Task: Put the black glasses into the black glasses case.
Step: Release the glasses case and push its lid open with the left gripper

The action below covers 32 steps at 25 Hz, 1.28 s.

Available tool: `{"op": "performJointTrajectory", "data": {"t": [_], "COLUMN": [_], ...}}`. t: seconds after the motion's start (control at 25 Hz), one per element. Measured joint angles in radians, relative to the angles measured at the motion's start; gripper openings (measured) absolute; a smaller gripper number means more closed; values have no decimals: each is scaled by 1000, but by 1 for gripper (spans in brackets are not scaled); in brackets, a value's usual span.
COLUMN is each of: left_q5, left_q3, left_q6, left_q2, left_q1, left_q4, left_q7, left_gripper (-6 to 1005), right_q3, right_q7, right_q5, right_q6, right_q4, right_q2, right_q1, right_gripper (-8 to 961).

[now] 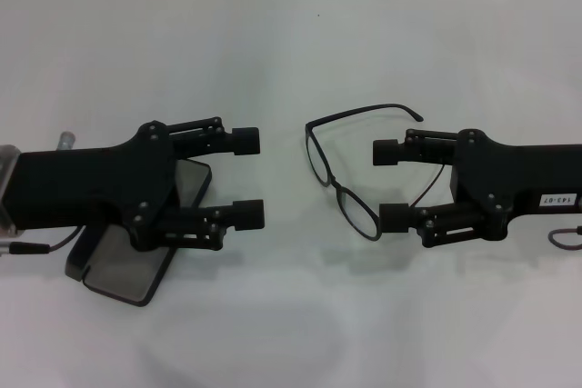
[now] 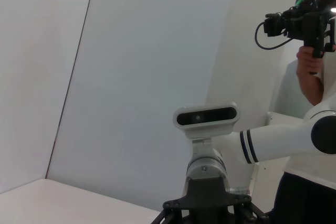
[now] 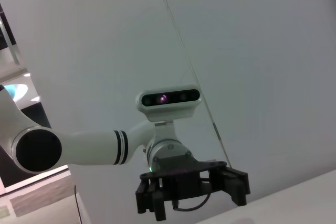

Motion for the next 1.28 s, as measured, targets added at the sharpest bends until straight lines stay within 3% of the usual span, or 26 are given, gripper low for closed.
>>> {"op": "performJointTrajectory", "data": {"t": [0.6, 0.76, 0.92, 1.04, 1.2, 1.28], "left_q5": [-4, -8, 11, 89, 328, 471], "left_q3": [-6, -53, -71, -69, -54, -48], "left_q6": [-10, -11, -21, -29, -48, -58], "left_q2": [-2, -3, -2, -19, -32, -47], "left_q1": [5, -4, -6, -4, -35, -53], "left_q4": [0, 44, 268, 526, 807, 884], "left_q7": [-6, -126, -377, -600, -905, -1000], "left_gripper": [846, 845, 845, 844, 844, 844], "right_q3": [1, 1, 1, 6, 19, 30], "right_q7": [-4, -6, -9, -9, -10, -14], "right_q5": [10, 11, 12, 12, 12, 12], "right_q6": [4, 9, 27, 35, 37, 38], "right_q4": [4, 4, 4, 4, 3, 3], "right_q2": [-1, -2, -6, -7, -7, -7], "right_q1": [-20, -22, -26, -33, -50, -62], "right_gripper": [885, 885, 884, 884, 884, 885]}}
